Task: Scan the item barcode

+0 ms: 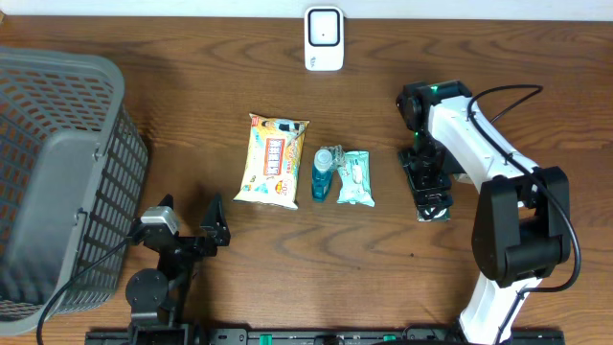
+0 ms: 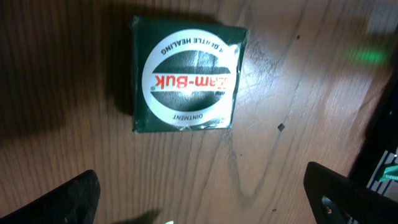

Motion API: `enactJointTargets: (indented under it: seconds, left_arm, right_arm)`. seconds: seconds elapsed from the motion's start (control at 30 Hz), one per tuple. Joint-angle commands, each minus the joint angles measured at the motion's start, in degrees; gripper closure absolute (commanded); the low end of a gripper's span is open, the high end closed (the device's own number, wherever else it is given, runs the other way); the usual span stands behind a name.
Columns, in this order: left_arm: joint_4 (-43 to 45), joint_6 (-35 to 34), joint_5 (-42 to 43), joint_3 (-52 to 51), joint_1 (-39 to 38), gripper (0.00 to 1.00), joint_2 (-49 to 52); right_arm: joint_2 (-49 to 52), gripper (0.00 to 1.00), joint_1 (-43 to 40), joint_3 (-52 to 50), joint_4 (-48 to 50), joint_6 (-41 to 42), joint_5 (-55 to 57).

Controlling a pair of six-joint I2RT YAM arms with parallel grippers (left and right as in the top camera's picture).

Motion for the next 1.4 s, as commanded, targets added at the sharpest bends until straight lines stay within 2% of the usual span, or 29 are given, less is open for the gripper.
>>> enactJointTargets:
  seconds: [0.0,0.17,0.33,0.57,0.87,1.0,1.07,1.13,1.23,1.3,1.37]
  left_arm:
    - [-1.8,-0.1,0.7,-0.9,0.2,0.02,-0.4]
    - [-1.8,-0.1,0.7,-0.9,0.2,0.02,-0.4]
    - [-1.8,-0.1,0.7,-0.9,0.2,0.02,-0.4]
    - [-1.8,-0.1,0.7,-0.9,0.2,0.02,-0.4]
    - [-1.8,-0.1,0.7,-0.9,0.2,0.02,-0.4]
    - [-1.8,-0.1,0.7,-0.9,0.2,0.02,-0.4]
    - [-1.8,-0.1,0.7,-0.9,0.2,0.02,-0.4]
    - [-1.8,-0.1,0.7,-0.9,0.2,0.02,-0.4]
    - [-1.8,-0.1,0.7,-0.9,0.2,0.02,-0.4]
    - [-1.8,-0.1,0.7,-0.9,0.2,0.02,-0.4]
    - [-1.8,-0.1,0.7,-0.9,0.2,0.02,-0.4]
  right_arm:
    - [-0.8,0.01,-0.1,0.3,-1.1,2.5,3.6]
    - [-0.8,0.01,-0.7,-0.2,-2.2,2.5,7.5]
    - [-0.8,0.01,-1.0,-3.8,1.3,2.3,7.4]
    - [-0.8,0.01,-1.4,-17.3,16.8,4.4,6.0]
    - [-0.8,0.01,-1.4,-28.7,25.9,4.4,5.4]
    - [-0.8,0.16,-1.4,-32.7,30.6,2.0,5.4]
    - [-0.8,0.23,-1.4,-33.5,34.0,-3.7,5.6]
    - [-0.8,0.26,-1.4,-33.5,38.5,-13.6,5.6]
    - [-0.8,0.42,-1.3,-33.2,45.9,-33.1,2.9]
    - [-0.8,0.37,-1.3,-33.0,48.6,-44.5,-0.1]
    - [-0.8,0.32,-1.3,-32.6,48.8,-52.1,-2.0]
